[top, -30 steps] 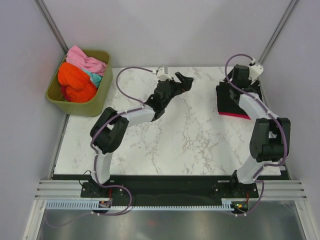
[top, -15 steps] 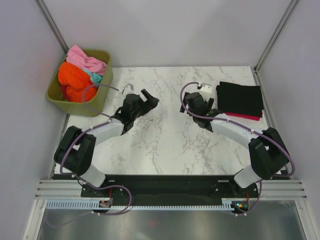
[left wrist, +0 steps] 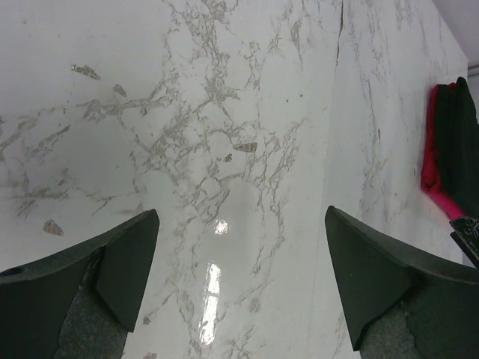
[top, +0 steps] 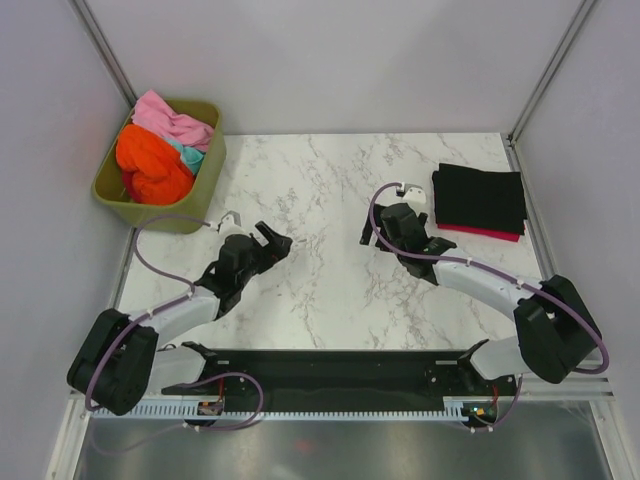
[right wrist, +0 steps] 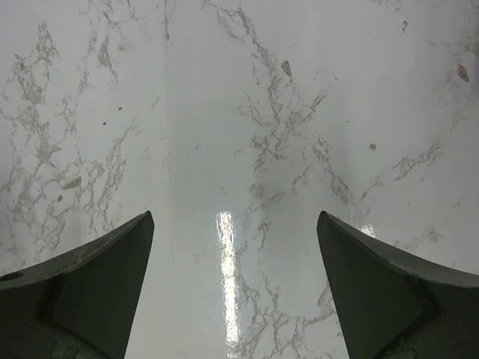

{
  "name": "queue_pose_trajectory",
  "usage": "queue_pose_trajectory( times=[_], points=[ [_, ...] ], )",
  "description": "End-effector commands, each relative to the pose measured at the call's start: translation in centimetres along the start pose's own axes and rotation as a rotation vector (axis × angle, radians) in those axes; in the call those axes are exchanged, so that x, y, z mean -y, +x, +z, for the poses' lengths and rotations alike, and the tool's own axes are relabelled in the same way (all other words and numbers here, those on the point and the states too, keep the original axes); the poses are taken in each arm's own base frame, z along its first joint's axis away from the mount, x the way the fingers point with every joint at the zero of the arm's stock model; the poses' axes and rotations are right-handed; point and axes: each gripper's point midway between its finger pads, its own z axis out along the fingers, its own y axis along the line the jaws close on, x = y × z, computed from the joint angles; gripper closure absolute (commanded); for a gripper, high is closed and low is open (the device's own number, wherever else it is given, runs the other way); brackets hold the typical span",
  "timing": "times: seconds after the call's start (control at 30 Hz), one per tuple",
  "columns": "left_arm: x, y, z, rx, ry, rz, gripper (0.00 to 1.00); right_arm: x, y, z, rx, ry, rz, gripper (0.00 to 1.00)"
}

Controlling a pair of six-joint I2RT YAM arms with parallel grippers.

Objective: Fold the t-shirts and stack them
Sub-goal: Reset both grippers

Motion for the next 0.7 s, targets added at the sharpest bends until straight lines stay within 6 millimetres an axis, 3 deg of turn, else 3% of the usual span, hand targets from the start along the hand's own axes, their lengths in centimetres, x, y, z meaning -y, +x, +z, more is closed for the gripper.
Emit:
queue_pose_trajectory(
  times=[0.0,0.33,0.67],
  points=[
    [0.9,-1.3,-1.2,0.059,0.070,-0.006,0.00,-1.6,-1.2,-0.2,0.029,-0.066,0.016,0.02],
    [-2.0,-1.2,-4.9,0.130,0.062,0.026,0.00,0.2,-2.3,-1.2,0.102,-0.007,0.024,0.02],
    [-3.1,-1.1,-5.6,0.168,0.062,-0.023,0.00,0.6,-2.6,-1.4,0.118,0.003,0.023,0.02]
  ],
)
